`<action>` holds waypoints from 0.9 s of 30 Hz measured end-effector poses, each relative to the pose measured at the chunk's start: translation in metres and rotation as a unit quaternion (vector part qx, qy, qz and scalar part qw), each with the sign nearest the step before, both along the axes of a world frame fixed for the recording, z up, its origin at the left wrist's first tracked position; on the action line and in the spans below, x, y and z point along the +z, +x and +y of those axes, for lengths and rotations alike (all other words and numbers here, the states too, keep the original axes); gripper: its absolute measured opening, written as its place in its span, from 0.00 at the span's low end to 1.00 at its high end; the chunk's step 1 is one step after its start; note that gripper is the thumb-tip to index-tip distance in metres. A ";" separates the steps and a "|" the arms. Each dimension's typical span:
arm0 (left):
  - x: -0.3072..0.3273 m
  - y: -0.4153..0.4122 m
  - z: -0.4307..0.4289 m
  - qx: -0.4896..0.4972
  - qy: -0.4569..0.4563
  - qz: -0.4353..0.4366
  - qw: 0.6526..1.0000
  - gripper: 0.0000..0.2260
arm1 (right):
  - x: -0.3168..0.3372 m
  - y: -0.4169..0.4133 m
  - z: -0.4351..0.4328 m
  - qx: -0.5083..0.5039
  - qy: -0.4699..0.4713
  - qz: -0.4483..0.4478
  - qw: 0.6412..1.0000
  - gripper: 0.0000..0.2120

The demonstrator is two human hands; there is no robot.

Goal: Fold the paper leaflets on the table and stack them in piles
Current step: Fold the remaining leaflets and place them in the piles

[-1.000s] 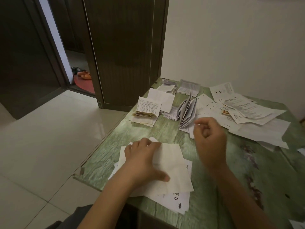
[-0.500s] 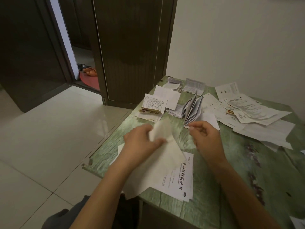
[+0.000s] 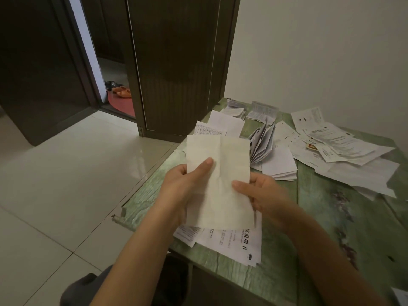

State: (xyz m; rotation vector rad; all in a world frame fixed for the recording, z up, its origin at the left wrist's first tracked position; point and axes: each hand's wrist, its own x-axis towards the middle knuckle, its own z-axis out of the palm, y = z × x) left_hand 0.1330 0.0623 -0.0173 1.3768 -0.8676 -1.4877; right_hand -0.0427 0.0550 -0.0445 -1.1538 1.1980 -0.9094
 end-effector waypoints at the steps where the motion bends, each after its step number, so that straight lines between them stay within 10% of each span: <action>1: -0.001 0.002 0.000 -0.013 -0.007 -0.012 1.000 0.09 | 0.001 -0.003 -0.002 -0.028 -0.005 -0.010 1.000 0.11; 12: 0.001 0.006 0.000 -0.025 -0.052 -0.072 0.996 0.04 | 0.005 -0.007 -0.004 -0.085 -0.026 -0.051 0.995 0.09; 27: 0.003 0.001 -0.005 -0.010 0.072 0.074 0.995 0.14 | 0.010 -0.009 -0.001 -0.057 -0.063 -0.061 0.995 0.17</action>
